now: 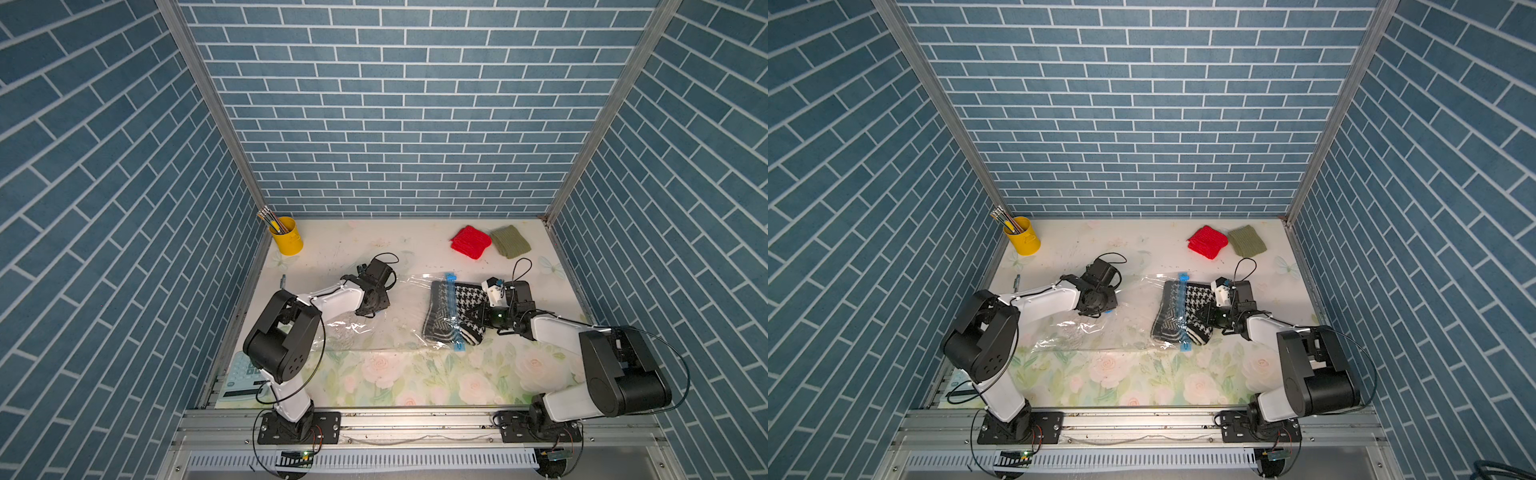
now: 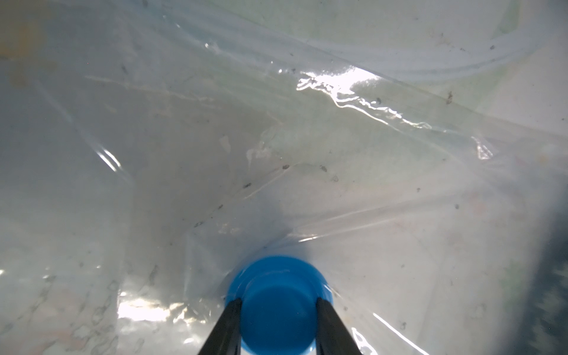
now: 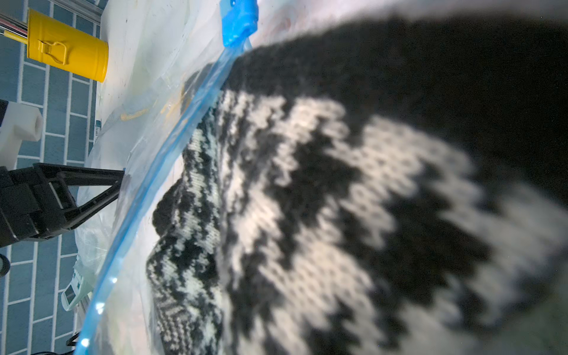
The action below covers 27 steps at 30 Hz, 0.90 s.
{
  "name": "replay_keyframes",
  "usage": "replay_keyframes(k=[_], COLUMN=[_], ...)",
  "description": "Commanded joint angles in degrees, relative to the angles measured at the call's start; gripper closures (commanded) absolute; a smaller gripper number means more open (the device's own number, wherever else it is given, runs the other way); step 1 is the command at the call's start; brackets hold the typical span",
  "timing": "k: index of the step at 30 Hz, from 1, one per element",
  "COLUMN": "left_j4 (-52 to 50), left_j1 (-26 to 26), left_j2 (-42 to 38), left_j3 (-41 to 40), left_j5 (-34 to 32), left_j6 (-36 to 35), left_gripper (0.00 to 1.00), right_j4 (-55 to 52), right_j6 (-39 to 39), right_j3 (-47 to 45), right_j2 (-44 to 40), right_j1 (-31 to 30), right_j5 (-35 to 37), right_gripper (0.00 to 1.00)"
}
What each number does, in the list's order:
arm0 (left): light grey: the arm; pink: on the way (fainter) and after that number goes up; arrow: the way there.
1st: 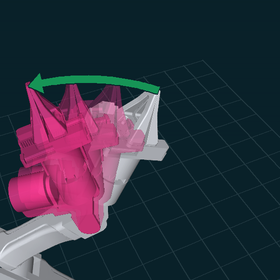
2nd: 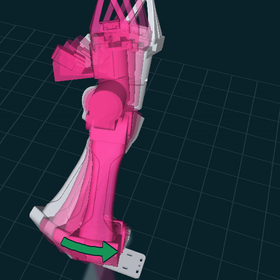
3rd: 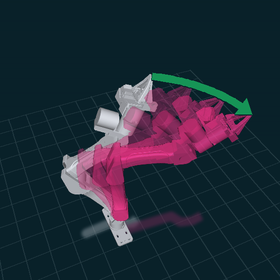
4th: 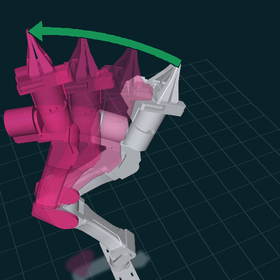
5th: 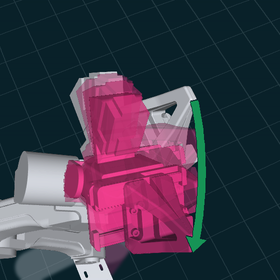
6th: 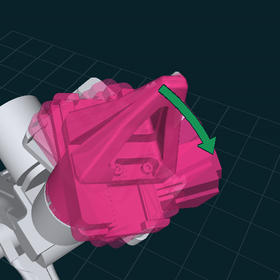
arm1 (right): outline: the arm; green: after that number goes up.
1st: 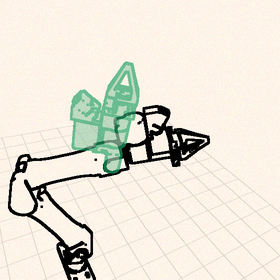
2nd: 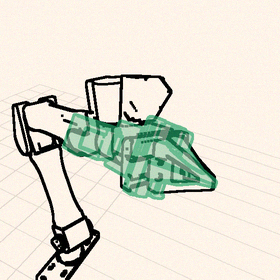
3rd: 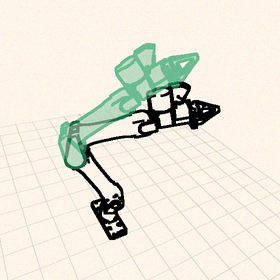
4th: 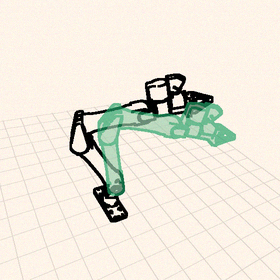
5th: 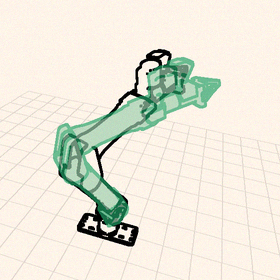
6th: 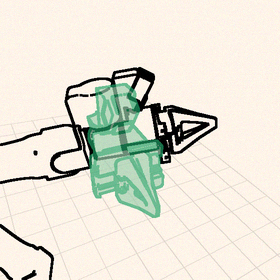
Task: Take the scarf out of the vacuum bag
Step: Take out the scarf from the vacuum bag.
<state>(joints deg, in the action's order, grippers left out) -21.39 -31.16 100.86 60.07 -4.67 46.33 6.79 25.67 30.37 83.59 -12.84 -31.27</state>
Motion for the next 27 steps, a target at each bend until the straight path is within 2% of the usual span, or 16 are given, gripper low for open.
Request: replay_keyframes(k=[1,19,27], left_j4=[-1.1,-1.2,-1.5], left_j1=[0.5,0.5,0.4], left_j2=[-0.6,-0.3,0.0], left_j3=[-0.7,-0.7,-0.9], left_j5=[-2.5,-2.7,-3.1], left_j6=[0.8,1.0,0.8], left_gripper=[0.91,0.91,0.91], right_j4=[0.0,-0.5,-2.7], right_j6=[-0.7,-0.9,-0.8], right_j3=[-0.6,-0.7,-0.9], right_j2=[-0.3,-1.0,-4.0], right_j1=[0.7,0.7,1.1], right_j5=[1.3,1.5,3.1], right_gripper=[1.0,1.0,1.0])
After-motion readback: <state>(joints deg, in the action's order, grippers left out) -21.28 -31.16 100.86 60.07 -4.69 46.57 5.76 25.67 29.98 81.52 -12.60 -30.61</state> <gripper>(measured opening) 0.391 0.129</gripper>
